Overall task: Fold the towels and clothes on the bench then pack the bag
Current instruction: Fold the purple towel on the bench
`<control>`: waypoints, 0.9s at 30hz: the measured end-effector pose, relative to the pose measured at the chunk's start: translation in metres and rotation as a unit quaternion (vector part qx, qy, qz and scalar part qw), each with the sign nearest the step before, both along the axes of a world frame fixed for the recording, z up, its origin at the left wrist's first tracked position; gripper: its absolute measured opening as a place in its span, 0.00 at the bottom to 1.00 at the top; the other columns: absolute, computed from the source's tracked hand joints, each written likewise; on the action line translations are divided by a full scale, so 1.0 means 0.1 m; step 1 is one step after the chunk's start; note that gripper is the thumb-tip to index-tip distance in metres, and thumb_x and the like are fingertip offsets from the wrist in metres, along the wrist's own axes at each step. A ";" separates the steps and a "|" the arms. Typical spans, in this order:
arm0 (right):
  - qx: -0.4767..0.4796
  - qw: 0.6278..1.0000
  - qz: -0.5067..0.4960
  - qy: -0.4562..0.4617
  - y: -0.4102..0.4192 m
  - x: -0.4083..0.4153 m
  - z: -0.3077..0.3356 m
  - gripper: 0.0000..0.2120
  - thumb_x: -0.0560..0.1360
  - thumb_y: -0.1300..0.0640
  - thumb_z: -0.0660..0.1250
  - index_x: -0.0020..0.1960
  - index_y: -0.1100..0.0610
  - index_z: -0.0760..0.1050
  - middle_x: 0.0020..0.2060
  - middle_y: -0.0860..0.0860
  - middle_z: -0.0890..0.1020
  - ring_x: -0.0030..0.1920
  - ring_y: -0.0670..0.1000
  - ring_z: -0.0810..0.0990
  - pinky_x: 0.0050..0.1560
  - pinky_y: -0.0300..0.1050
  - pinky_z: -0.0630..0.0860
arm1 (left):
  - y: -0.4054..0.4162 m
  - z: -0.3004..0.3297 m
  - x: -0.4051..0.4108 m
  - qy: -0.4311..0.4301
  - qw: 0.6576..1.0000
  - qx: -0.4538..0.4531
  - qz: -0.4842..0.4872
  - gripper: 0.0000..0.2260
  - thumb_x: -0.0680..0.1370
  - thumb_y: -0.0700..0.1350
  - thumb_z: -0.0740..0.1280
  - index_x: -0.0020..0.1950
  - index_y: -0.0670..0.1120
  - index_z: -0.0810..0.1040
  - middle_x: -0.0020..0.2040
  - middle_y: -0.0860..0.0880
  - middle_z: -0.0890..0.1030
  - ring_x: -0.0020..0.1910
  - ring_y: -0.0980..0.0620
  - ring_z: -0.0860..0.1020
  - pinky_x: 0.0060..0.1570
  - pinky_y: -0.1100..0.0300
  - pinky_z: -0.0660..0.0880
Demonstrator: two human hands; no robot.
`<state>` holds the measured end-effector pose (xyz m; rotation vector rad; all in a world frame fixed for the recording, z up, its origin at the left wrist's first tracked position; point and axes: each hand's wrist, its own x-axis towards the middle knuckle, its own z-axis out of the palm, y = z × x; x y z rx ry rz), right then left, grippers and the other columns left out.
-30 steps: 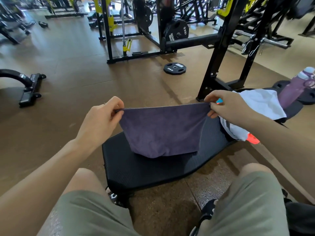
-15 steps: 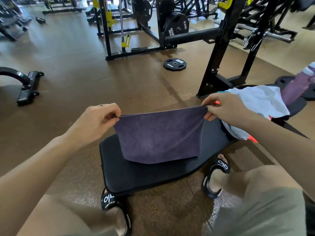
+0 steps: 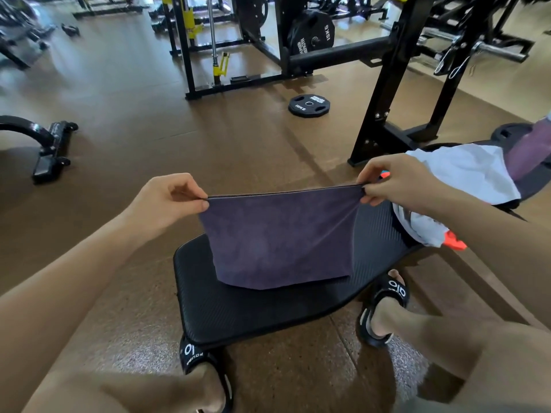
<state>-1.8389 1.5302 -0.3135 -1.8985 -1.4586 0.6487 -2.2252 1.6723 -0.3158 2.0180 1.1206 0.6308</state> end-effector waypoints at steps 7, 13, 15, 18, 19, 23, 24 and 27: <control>0.048 0.996 -0.044 -0.053 0.25 -0.03 0.02 0.11 0.74 0.71 0.66 0.43 0.56 0.79 0.37 0.55 0.84 0.35 0.48 0.86 0.44 0.50 0.85 | 0.13 0.00 0.14 0.053 0.995 0.076 0.044 0.09 0.73 0.38 0.76 0.45 0.52 0.83 0.40 0.50 0.83 0.40 0.52 0.79 0.47 0.59 0.75; 0.209 0.965 -0.085 -0.137 0.57 -0.08 0.31 0.09 0.74 0.66 0.67 0.45 0.52 0.76 0.40 0.45 0.77 0.43 0.50 0.81 0.46 0.41 0.77 | 0.32 0.33 0.25 -0.003 0.968 0.227 0.104 0.10 0.75 0.37 0.72 0.47 0.53 0.83 0.44 0.50 0.83 0.44 0.52 0.80 0.50 0.60 0.77; 0.256 0.952 -0.083 -0.147 0.49 -0.10 0.31 0.06 0.75 0.65 0.66 0.46 0.55 0.76 0.45 0.48 0.76 0.44 0.50 0.80 0.47 0.42 0.76 | 0.27 0.32 0.18 -0.019 0.959 0.269 0.087 0.09 0.75 0.36 0.70 0.49 0.50 0.82 0.46 0.49 0.82 0.45 0.53 0.79 0.52 0.66 0.75; 0.244 0.948 -0.055 -0.195 0.17 -0.14 -0.13 0.04 0.74 0.67 0.67 0.46 0.60 0.76 0.45 0.54 0.77 0.44 0.52 0.75 0.47 0.44 0.72 | 0.02 -0.04 0.03 0.039 0.954 0.298 0.004 0.08 0.75 0.34 0.71 0.50 0.44 0.81 0.47 0.50 0.80 0.46 0.53 0.78 0.53 0.63 0.74; 0.221 0.954 -0.032 -0.201 0.02 -0.17 -0.37 0.05 0.73 0.69 0.68 0.46 0.61 0.76 0.43 0.55 0.76 0.44 0.54 0.75 0.47 0.45 0.70 | -0.08 -0.23 -0.03 0.070 0.955 0.288 -0.031 0.08 0.74 0.34 0.71 0.50 0.45 0.80 0.46 0.51 0.79 0.46 0.52 0.78 0.51 0.58 0.75; 0.069 0.975 0.042 -0.205 -0.54 -0.30 -1.43 0.09 0.72 0.68 0.68 0.44 0.56 0.72 0.43 0.51 0.73 0.42 0.58 0.76 0.43 0.53 0.73 | -0.45 -1.16 -0.21 0.207 0.940 0.234 -0.141 0.10 0.70 0.39 0.73 0.46 0.51 0.78 0.42 0.55 0.79 0.41 0.50 0.78 0.43 0.57 0.71; 0.031 0.976 0.045 -0.211 -0.65 -0.34 -1.62 0.09 0.73 0.66 0.67 0.44 0.54 0.71 0.43 0.50 0.73 0.41 0.57 0.76 0.42 0.53 0.74 | -0.54 -1.37 -0.23 0.235 0.931 0.225 -0.165 0.11 0.69 0.39 0.74 0.45 0.51 0.77 0.41 0.56 0.79 0.40 0.51 0.78 0.42 0.58 0.70; -0.028 0.971 0.058 -0.229 -0.87 -0.46 -1.97 0.13 0.76 0.63 0.67 0.44 0.48 0.66 0.43 0.47 0.70 0.40 0.52 0.75 0.39 0.50 0.74 | -0.75 -1.81 -0.27 0.289 0.912 0.206 -0.206 0.13 0.69 0.42 0.74 0.44 0.54 0.72 0.40 0.59 0.77 0.39 0.55 0.76 0.44 0.60 0.73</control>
